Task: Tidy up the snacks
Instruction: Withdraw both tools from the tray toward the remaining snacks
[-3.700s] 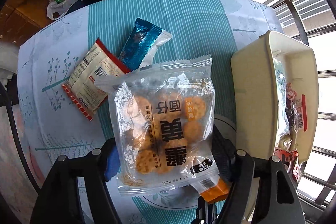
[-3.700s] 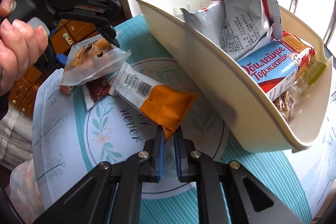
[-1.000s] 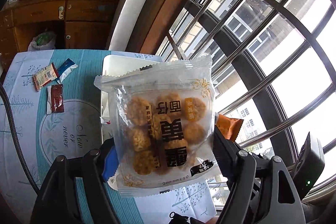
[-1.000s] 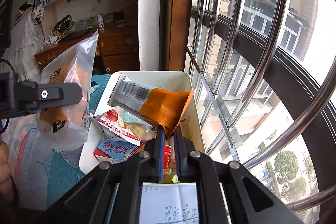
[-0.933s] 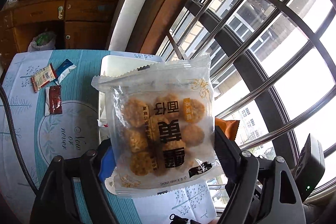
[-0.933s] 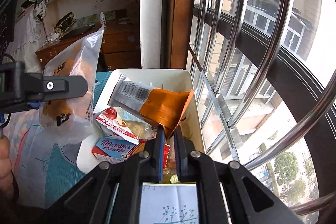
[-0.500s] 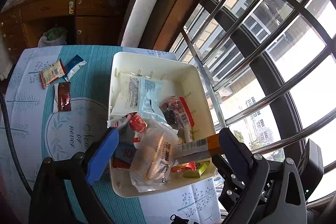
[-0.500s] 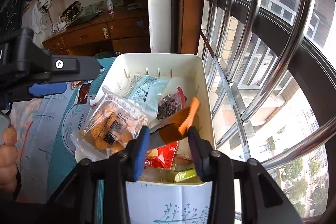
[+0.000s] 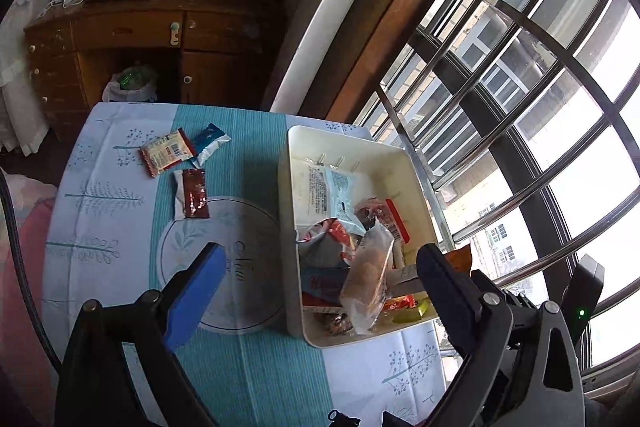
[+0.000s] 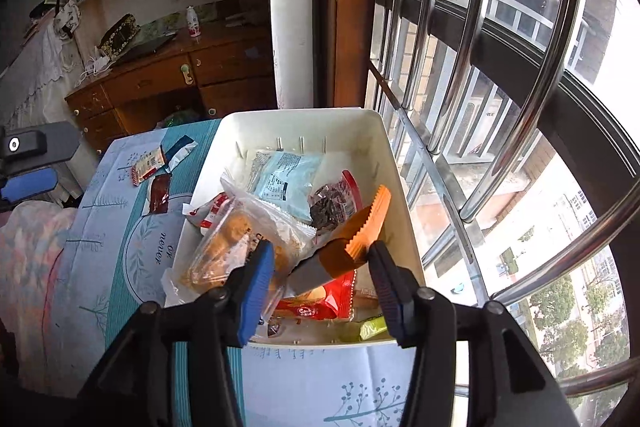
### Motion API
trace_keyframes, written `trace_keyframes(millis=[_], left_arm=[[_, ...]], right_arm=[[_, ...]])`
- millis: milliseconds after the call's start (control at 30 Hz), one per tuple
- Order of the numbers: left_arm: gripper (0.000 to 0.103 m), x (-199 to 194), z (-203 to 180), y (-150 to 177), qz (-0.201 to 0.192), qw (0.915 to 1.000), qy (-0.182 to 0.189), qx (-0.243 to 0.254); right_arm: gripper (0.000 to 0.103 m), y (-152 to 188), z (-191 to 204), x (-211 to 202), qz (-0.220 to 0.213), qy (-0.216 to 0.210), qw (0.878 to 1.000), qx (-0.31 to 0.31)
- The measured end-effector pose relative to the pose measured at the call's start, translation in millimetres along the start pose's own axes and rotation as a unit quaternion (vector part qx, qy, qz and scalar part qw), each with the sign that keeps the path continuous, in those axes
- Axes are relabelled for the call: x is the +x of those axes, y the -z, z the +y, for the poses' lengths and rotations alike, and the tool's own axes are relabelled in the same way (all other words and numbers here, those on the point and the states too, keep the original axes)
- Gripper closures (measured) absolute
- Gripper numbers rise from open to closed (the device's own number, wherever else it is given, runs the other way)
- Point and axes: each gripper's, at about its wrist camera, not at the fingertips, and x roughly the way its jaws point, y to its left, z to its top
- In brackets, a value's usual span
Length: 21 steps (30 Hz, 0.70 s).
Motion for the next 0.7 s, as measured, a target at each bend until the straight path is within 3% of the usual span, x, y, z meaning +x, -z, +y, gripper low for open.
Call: trace_keyframes(millis=[267, 433, 700], left_arm=[[0.008, -44, 74, 4, 0.016, 0.9993, -0.010, 0.031], [0.008, -62, 124, -1, 0.028, 0.9985, -0.015, 0.044], [0.008, -54, 184, -26, 0.063, 0.9949, -0.048, 0.063]], right_arm=[[0.051, 5, 47, -20, -0.014, 0.042, 0.998, 0.041], [0.040, 8, 87, -25, -0.011, 0.058, 0.996, 0.066], [0.033, 10, 155, -16, -0.012, 0.062, 0.995, 0.079]])
